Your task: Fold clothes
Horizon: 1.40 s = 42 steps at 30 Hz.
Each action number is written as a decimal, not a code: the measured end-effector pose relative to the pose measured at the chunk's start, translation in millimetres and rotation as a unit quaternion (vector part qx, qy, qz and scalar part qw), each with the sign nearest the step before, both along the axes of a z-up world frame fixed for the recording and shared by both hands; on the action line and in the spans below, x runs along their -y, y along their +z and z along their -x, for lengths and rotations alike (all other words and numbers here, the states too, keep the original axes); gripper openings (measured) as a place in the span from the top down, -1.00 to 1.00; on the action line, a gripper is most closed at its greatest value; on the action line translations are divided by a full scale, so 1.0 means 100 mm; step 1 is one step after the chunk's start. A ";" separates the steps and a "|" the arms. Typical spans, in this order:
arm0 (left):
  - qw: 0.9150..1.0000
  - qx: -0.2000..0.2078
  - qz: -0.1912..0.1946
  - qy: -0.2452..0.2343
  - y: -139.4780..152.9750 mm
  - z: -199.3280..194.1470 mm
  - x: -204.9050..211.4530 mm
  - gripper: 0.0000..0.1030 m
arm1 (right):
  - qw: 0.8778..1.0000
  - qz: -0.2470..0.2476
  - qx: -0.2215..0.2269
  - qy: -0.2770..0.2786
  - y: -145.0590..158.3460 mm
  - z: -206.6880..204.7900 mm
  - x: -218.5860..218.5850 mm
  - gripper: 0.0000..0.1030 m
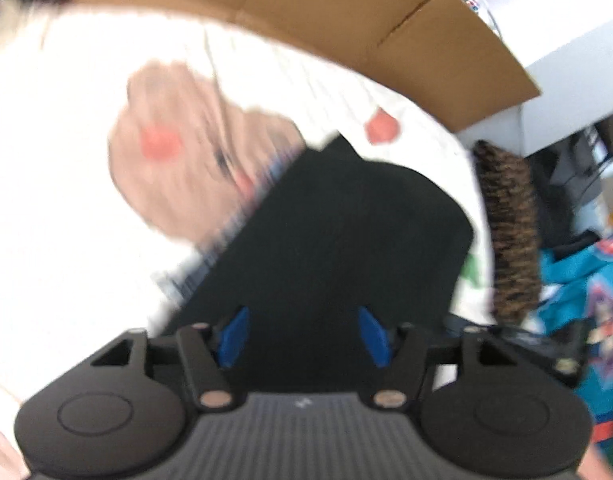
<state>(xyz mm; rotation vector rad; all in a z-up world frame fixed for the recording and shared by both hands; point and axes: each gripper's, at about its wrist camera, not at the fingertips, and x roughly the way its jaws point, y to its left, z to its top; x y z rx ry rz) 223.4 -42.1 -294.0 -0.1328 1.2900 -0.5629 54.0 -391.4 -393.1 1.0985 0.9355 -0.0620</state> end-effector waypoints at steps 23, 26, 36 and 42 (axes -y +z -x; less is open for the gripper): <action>0.994 -0.022 0.056 -0.095 -0.46 -0.85 0.38 -0.64 | 0.998 -0.051 0.026 -0.022 -0.18 -0.10 -0.01 0.06; 0.992 -0.029 0.059 -0.112 -0.55 -0.82 0.39 -0.64 | 0.997 -0.064 0.031 -0.023 -0.22 -0.13 -0.03 0.06; 0.986 -0.058 0.111 -0.107 -0.83 -0.89 0.37 -0.45 | 0.997 -0.072 0.036 -0.010 -0.25 -0.31 -0.13 0.12; 0.985 -0.075 0.118 -0.106 -0.87 -0.92 0.35 0.01 | 0.995 -0.093 0.038 -0.024 -0.27 -0.26 -0.13 0.83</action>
